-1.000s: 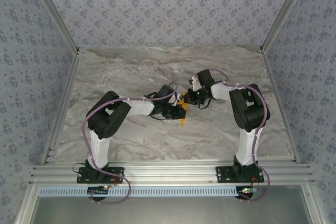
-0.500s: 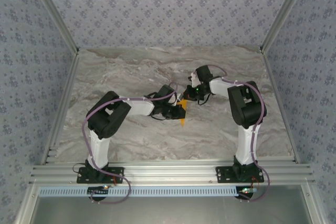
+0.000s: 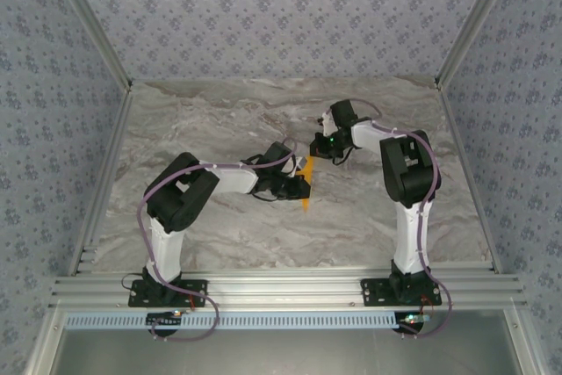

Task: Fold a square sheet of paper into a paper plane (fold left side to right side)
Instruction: Fold the wing for the fifth time at the center of the table.

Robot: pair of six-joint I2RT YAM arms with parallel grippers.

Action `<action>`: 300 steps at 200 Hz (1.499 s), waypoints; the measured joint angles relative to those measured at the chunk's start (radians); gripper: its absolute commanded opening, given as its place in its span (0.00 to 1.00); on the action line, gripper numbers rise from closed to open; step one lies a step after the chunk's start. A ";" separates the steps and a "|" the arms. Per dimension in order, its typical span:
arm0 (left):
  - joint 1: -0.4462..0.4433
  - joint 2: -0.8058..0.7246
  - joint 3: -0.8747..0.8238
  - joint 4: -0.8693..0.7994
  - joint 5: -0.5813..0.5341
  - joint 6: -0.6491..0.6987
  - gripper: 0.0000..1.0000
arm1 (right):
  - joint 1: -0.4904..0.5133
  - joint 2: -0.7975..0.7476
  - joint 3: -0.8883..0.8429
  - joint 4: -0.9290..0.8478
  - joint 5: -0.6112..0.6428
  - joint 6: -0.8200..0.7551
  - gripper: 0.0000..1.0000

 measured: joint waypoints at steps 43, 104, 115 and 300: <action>0.000 0.000 0.000 0.000 0.000 0.000 0.10 | -0.019 0.023 0.040 -0.019 0.008 -0.011 0.05; 0.000 0.000 0.000 0.002 0.000 -0.001 0.11 | -0.058 -0.062 -0.016 -0.001 0.006 -0.009 0.05; 0.000 0.000 0.000 0.003 0.000 -0.001 0.10 | -0.055 -0.122 -0.073 0.013 -0.018 0.002 0.05; -0.018 -0.108 -0.030 -0.023 0.024 -0.020 0.18 | 0.041 -0.084 -0.179 0.016 -0.151 0.103 0.05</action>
